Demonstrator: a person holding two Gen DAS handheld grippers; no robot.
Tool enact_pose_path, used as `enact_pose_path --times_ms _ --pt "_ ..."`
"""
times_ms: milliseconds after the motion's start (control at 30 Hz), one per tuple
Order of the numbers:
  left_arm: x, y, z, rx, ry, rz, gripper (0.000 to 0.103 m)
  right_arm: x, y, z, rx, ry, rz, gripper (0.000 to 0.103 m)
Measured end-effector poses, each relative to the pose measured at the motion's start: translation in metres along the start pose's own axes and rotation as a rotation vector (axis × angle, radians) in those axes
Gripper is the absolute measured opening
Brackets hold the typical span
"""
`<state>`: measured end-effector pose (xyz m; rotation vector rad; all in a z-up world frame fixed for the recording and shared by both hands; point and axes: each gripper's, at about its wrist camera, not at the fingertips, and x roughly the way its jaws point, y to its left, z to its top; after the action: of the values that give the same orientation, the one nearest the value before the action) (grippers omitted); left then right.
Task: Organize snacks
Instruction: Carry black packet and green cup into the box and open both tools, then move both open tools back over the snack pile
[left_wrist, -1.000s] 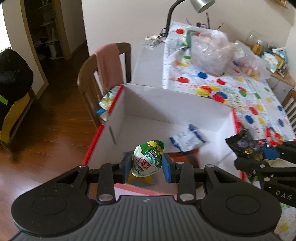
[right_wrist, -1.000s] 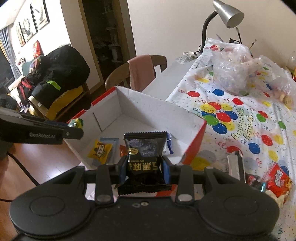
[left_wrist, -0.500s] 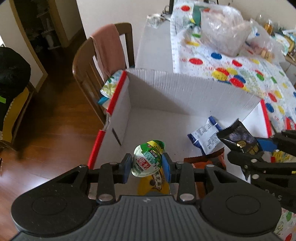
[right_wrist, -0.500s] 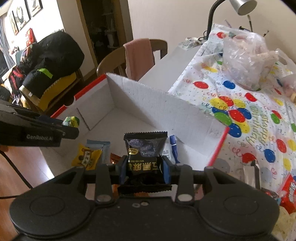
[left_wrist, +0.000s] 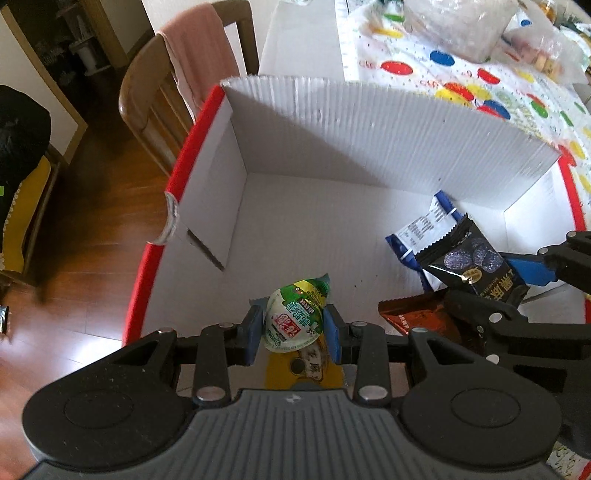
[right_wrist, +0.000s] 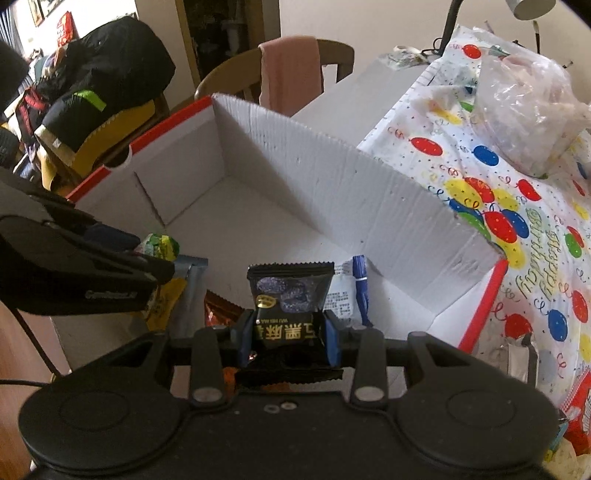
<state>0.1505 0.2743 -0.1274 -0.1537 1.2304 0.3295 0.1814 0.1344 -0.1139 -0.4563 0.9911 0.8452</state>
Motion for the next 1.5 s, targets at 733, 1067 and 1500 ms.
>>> enact_pose_path --times_ms 733,1067,1500 --pt "-0.013 -0.005 -0.013 -0.012 -0.051 -0.029 0.054 -0.017 -0.005 -0.004 0.026 -0.043 0.014 0.063" --pt "-0.043 -0.007 -0.023 -0.017 -0.127 -0.039 0.065 -0.05 -0.008 -0.014 0.042 -0.116 0.052 0.077" --pt "-0.099 -0.028 -0.049 -0.032 -0.306 -0.091 0.073 -0.108 -0.032 -0.042 0.092 -0.245 0.091 0.092"
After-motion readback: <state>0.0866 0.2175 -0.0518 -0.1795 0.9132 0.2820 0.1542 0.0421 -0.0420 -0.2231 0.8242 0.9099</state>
